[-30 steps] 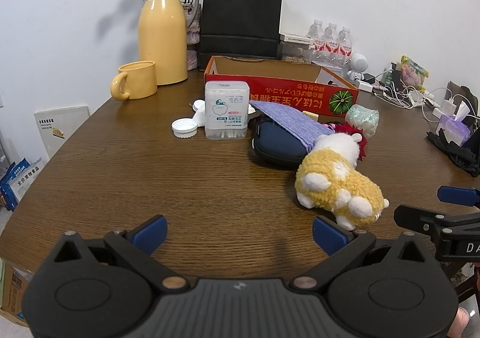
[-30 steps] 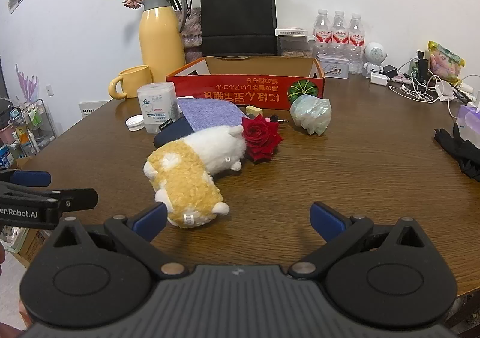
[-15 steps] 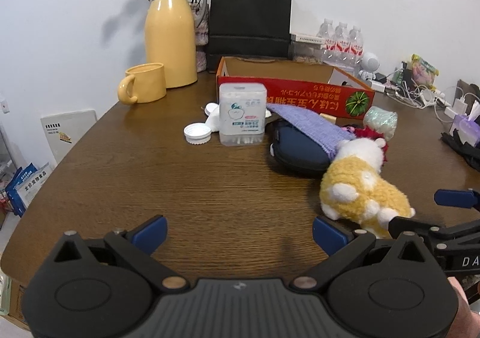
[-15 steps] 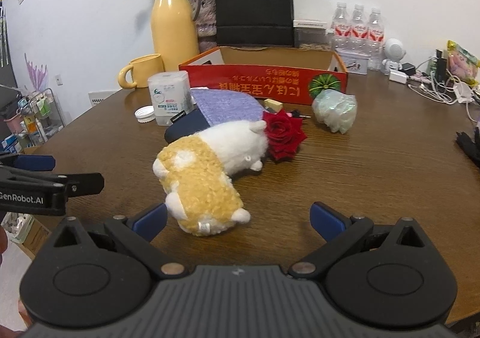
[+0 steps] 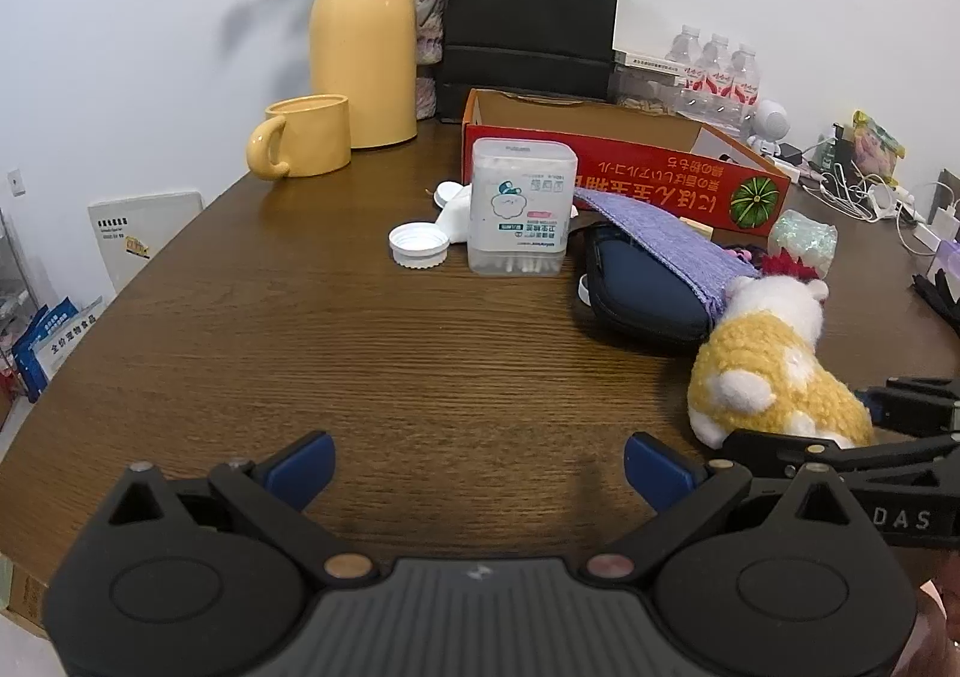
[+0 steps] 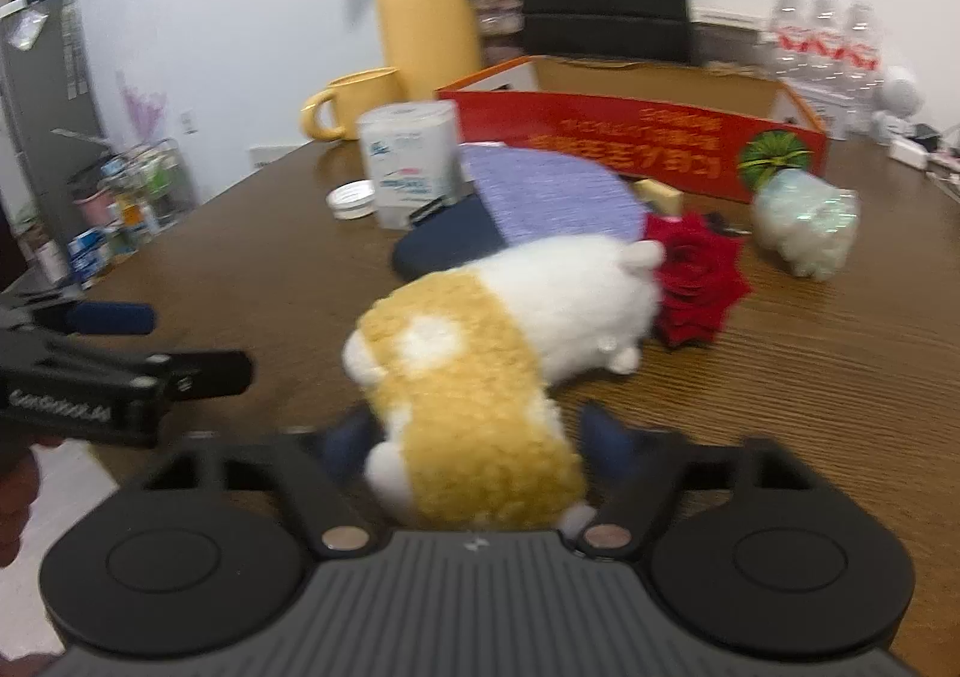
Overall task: Organize objects
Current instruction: 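Grasp the yellow-and-white plush sheep with the right gripper, then carry the plush sheep toward the cardboard box while the left gripper grasps the white lid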
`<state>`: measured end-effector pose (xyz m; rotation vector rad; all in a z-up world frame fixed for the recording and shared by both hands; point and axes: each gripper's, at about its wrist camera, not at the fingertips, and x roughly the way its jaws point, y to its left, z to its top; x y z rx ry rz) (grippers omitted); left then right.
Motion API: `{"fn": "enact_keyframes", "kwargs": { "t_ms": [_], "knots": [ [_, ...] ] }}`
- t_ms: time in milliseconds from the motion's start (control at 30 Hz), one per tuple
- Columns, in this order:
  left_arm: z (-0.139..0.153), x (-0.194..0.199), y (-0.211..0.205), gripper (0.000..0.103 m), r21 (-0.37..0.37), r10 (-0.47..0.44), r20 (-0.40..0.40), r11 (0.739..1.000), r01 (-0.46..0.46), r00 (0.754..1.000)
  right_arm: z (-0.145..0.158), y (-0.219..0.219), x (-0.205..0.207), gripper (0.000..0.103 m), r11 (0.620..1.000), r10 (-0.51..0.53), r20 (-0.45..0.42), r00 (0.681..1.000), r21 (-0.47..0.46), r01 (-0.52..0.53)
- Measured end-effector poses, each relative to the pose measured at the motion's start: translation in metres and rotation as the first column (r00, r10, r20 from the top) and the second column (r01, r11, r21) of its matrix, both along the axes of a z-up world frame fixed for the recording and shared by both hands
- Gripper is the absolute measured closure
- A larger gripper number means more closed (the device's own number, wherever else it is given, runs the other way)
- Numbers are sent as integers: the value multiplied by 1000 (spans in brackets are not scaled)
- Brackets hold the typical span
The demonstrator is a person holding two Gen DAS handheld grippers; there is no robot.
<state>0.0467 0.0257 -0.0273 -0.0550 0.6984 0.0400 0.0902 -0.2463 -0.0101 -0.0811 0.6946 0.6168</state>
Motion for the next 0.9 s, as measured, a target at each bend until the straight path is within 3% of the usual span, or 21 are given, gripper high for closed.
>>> {"fn": "enact_keyframes", "kwargs": {
  "t_ms": [200, 500, 900],
  "knots": [
    [3, 3, -8, 0, -2, -11, 9, 1000, 11, 1000, 6, -7, -11, 50, 999, 35, 63, 997, 39, -38],
    [6, 13, -33, 3, 3, -37, 5, 999, 37, 999, 22, -39, -23, 50, 996, 4, 131, 991, 89, -16],
    [2, 36, -72, 10, 18, -74, -19, 997, 74, 997, 21, -83, -7, 50, 994, -60, 146, 987, 103, 46]
  ]
}}
